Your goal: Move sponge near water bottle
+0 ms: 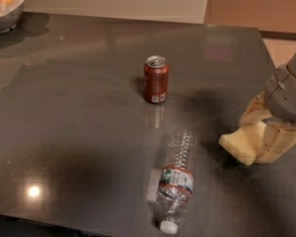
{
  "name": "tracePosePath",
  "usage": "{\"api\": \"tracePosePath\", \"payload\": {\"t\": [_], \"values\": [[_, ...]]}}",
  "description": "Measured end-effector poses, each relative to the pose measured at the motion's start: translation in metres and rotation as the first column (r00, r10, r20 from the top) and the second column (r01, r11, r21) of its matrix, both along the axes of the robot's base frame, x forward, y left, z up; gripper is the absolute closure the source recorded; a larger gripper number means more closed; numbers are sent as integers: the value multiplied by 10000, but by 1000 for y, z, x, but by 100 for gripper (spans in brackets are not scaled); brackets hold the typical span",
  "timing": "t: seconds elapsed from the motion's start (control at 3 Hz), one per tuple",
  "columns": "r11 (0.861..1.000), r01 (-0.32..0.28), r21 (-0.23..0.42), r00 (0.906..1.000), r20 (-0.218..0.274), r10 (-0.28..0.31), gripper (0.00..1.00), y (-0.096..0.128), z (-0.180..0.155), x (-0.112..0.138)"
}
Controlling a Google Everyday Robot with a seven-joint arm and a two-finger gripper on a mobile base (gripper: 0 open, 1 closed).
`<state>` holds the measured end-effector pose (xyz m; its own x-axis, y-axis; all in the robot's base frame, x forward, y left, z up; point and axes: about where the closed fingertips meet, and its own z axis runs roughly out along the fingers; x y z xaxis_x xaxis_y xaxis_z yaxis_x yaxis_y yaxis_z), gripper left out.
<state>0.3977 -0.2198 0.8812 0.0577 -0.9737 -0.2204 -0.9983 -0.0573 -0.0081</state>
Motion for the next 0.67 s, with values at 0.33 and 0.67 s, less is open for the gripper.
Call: {"api": "tracePosePath", "payload": {"t": [0.33, 0.67], "values": [[9999, -3, 124, 9999, -146, 5, 60, 11, -5, -11], [9997, -105, 238, 9996, -267, 111, 36, 23, -8, -20]]}}
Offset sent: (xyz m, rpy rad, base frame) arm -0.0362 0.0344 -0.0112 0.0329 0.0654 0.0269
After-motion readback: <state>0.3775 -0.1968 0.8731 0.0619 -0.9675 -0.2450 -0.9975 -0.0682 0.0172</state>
